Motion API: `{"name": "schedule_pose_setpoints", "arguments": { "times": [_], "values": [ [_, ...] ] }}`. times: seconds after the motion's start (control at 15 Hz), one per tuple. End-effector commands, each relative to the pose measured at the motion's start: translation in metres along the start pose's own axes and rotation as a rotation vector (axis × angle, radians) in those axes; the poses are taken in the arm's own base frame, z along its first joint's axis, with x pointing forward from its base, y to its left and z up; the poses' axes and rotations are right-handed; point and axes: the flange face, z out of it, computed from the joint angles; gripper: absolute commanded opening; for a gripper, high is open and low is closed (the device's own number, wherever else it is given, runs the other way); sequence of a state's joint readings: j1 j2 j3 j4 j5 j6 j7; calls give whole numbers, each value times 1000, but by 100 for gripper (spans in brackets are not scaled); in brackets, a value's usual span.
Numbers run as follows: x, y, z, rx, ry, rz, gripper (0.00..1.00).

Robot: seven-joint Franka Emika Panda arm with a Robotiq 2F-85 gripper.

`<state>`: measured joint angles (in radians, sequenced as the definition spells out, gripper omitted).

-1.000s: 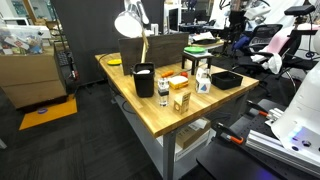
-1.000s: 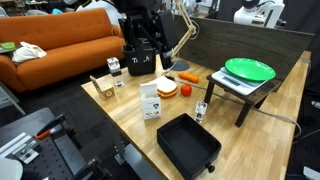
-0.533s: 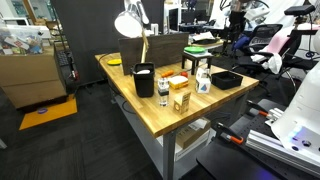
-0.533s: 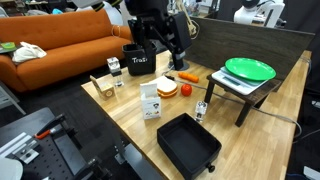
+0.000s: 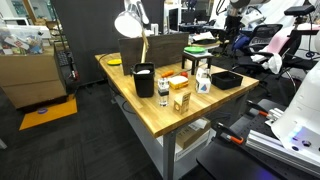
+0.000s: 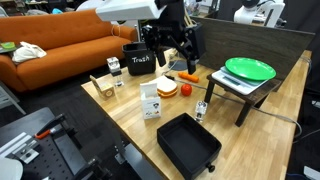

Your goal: Put the crystal bottle on the green plate

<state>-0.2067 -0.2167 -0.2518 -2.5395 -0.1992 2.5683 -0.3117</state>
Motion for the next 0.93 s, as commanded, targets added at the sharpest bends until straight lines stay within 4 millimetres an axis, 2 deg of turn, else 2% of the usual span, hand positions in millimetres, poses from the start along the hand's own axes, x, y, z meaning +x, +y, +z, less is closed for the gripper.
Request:
{"name": "schedule_pose_setpoints", "arguments": {
  "times": [0.0, 0.33, 0.53, 0.87],
  "values": [
    [0, 0, -1, -1, 1, 1, 100],
    [0, 0, -2, 0, 2, 1, 100],
    [9, 8, -2, 0, 17, -27, 100],
    [31, 23, 21, 128, 39, -73, 100]
  ]
}}
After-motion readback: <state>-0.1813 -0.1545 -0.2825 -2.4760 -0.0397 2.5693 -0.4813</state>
